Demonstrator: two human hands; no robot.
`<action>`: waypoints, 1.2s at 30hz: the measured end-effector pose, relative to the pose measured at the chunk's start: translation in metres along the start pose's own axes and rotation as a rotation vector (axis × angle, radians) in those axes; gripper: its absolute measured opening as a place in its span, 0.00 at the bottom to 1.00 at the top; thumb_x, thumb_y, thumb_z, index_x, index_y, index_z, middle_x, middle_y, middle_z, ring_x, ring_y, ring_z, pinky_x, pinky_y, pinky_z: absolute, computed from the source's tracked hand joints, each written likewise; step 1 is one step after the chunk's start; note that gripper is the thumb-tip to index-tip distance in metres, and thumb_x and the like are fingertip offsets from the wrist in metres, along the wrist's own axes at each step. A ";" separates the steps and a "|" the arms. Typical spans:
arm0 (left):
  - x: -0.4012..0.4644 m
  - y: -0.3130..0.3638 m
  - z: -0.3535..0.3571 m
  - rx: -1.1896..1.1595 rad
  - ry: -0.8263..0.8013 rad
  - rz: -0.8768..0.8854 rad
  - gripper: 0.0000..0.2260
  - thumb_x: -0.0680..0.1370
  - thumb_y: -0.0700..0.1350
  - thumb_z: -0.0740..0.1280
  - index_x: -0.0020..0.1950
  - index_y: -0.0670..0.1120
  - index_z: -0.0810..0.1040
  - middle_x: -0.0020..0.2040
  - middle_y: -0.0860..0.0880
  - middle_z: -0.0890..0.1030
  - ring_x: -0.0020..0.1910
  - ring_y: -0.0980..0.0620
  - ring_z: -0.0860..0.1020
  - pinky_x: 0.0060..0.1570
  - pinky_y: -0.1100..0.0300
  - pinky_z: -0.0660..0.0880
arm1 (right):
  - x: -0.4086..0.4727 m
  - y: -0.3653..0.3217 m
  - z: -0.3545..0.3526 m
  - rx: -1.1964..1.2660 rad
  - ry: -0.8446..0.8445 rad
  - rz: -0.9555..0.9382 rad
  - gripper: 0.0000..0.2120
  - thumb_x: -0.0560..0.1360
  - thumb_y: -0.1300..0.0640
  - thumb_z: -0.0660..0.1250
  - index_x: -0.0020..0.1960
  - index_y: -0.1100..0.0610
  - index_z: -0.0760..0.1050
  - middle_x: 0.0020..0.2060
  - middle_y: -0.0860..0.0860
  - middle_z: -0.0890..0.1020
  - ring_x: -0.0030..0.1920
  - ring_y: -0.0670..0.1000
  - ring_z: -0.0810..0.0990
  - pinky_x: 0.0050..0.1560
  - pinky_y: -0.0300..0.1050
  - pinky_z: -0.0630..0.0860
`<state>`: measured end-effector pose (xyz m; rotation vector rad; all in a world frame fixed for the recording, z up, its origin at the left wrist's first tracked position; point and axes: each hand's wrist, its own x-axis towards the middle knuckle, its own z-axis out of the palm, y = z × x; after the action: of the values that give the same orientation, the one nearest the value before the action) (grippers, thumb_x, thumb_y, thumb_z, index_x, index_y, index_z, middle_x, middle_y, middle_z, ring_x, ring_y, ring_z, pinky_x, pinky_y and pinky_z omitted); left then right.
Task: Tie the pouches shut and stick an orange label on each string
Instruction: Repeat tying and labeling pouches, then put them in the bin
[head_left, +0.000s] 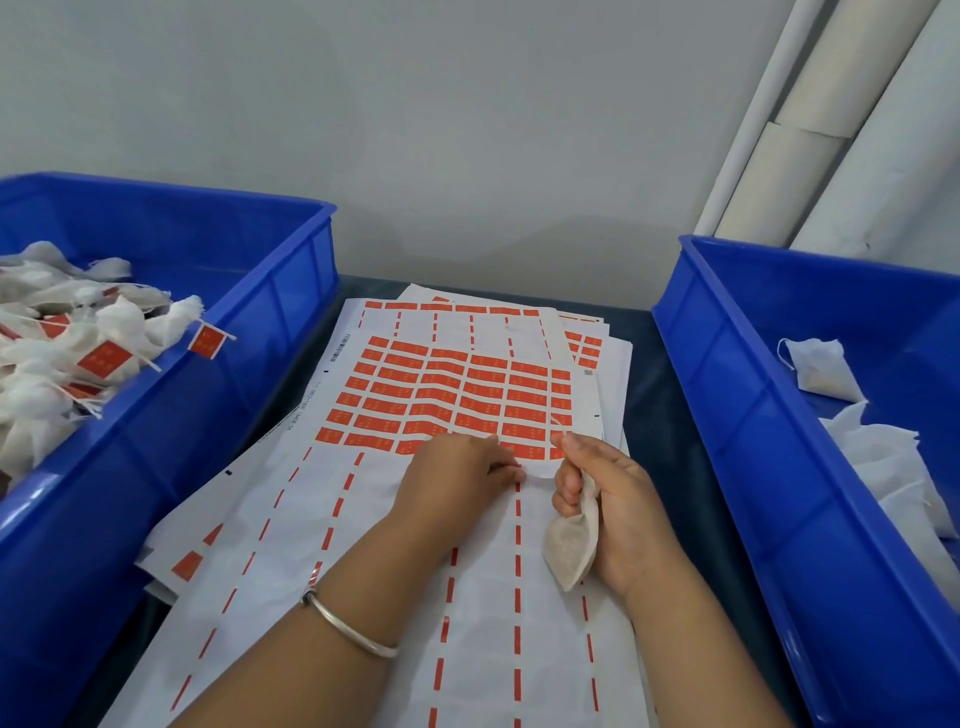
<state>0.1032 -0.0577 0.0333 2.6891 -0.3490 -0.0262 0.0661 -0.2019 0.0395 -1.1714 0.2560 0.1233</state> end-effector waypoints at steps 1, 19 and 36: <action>0.000 0.001 -0.001 0.011 0.001 0.007 0.14 0.79 0.53 0.61 0.62 0.53 0.78 0.60 0.54 0.79 0.53 0.54 0.78 0.58 0.65 0.70 | 0.000 0.000 0.000 -0.001 -0.001 0.001 0.14 0.63 0.50 0.72 0.47 0.54 0.84 0.30 0.54 0.78 0.24 0.47 0.72 0.26 0.37 0.71; 0.002 0.006 0.009 0.136 0.080 0.038 0.12 0.80 0.48 0.60 0.62 0.51 0.76 0.58 0.52 0.79 0.52 0.52 0.78 0.60 0.56 0.73 | -0.001 0.001 0.001 0.003 0.007 -0.004 0.17 0.64 0.51 0.72 0.51 0.56 0.82 0.29 0.53 0.79 0.24 0.47 0.73 0.27 0.37 0.72; 0.006 -0.005 0.012 -0.212 0.128 -0.065 0.11 0.76 0.50 0.67 0.57 0.53 0.80 0.56 0.55 0.80 0.45 0.59 0.74 0.52 0.65 0.71 | -0.002 -0.001 0.002 0.004 0.011 -0.002 0.13 0.64 0.51 0.72 0.47 0.54 0.84 0.29 0.54 0.78 0.24 0.47 0.72 0.26 0.37 0.71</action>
<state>0.1092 -0.0595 0.0201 2.4765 -0.2065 0.0854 0.0649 -0.1999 0.0417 -1.1682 0.2647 0.1143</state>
